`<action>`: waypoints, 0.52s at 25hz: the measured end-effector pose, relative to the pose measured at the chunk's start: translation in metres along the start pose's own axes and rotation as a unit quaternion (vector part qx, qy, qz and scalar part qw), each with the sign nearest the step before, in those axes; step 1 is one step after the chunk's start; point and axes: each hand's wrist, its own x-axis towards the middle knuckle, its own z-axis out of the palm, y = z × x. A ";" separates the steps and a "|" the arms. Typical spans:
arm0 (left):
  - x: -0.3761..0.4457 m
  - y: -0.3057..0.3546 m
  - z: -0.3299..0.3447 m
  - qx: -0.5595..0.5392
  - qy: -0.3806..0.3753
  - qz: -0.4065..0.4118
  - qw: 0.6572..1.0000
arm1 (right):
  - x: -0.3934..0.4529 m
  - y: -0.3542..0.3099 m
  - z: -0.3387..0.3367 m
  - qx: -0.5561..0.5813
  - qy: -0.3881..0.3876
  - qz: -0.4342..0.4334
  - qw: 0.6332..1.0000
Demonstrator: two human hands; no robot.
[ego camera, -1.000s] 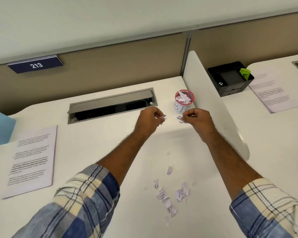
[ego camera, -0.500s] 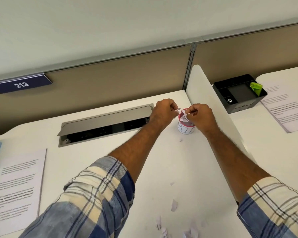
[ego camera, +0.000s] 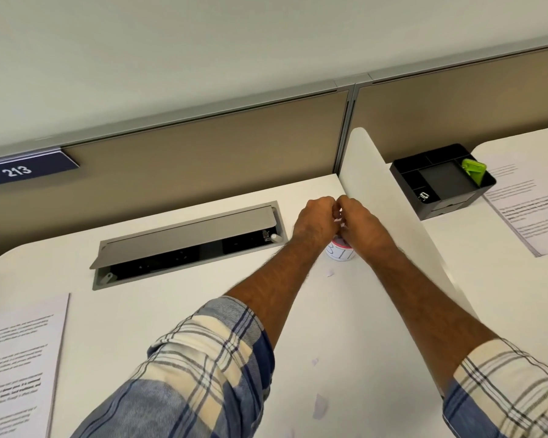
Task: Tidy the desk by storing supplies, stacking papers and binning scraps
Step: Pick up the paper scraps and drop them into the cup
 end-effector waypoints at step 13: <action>0.001 0.009 0.008 0.066 -0.022 0.050 0.996 | 0.015 0.012 0.000 0.000 -0.036 0.050 0.998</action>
